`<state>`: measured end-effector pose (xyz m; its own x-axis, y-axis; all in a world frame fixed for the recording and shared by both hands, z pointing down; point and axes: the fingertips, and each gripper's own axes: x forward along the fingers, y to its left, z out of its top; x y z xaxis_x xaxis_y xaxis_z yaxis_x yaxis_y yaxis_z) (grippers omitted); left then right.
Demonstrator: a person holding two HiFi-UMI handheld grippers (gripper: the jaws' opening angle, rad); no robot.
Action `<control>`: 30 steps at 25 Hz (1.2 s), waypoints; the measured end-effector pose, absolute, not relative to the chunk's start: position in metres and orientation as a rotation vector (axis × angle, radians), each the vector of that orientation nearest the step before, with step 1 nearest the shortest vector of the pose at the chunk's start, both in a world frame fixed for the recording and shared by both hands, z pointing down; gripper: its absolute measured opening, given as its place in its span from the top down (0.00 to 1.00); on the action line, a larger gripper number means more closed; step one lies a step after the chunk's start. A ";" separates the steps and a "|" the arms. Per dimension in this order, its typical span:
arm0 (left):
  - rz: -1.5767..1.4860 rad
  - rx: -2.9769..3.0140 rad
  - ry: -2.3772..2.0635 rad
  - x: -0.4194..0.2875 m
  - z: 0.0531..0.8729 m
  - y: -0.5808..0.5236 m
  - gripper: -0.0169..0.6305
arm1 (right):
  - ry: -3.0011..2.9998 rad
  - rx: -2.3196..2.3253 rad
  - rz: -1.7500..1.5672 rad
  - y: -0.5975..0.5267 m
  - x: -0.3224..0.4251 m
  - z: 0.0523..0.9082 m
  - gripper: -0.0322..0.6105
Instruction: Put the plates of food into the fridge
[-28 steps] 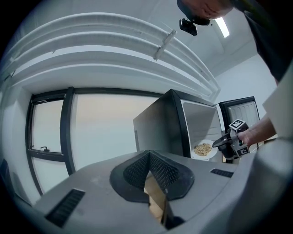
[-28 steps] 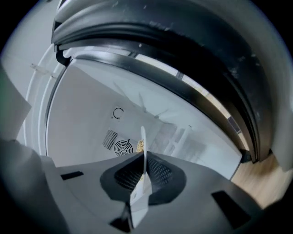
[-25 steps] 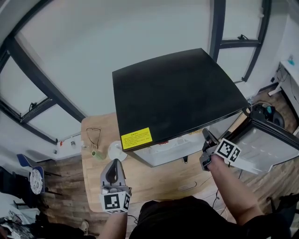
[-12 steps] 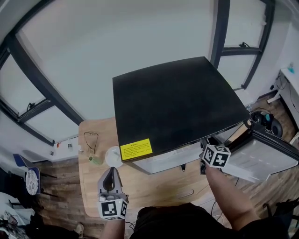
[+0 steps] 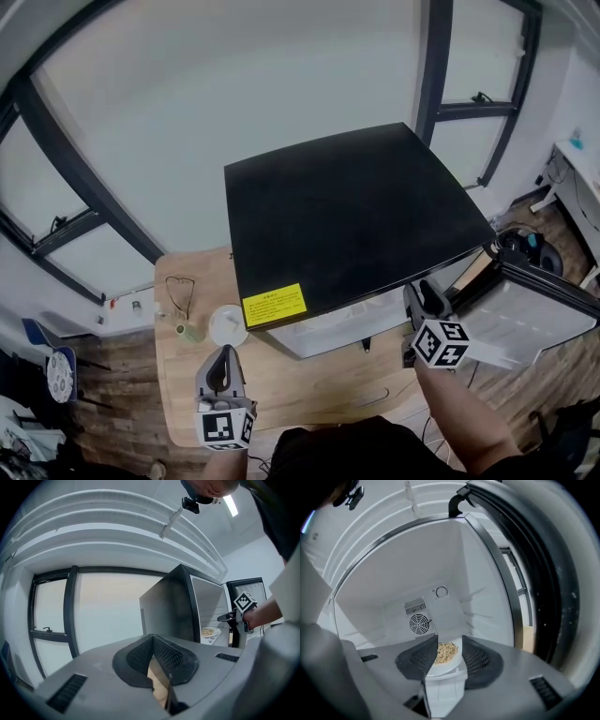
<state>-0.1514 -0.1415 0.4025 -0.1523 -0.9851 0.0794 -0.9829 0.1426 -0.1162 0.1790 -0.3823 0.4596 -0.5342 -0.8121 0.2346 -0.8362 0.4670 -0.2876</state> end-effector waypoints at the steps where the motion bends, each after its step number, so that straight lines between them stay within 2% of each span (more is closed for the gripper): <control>1: -0.210 -2.037 2.358 -0.153 0.401 -0.138 0.97 | -2.640 1.481 0.576 -0.379 0.179 0.459 0.70; 8: -0.185 -2.050 2.323 -0.168 0.383 -0.106 0.97 | -2.718 1.351 0.568 -0.332 0.151 0.442 0.70; 13: -0.196 -1.960 2.389 -0.204 0.382 -0.047 0.97 | -2.753 1.262 0.599 -0.278 0.118 0.455 0.70; 24: -0.190 -1.759 2.616 -0.287 0.409 0.117 0.97 | -2.778 0.909 0.652 -0.144 -0.001 0.491 0.70; 30: -0.165 -1.707 2.695 -0.316 0.425 0.179 0.97 | -2.711 0.704 0.831 -0.056 -0.055 0.540 0.70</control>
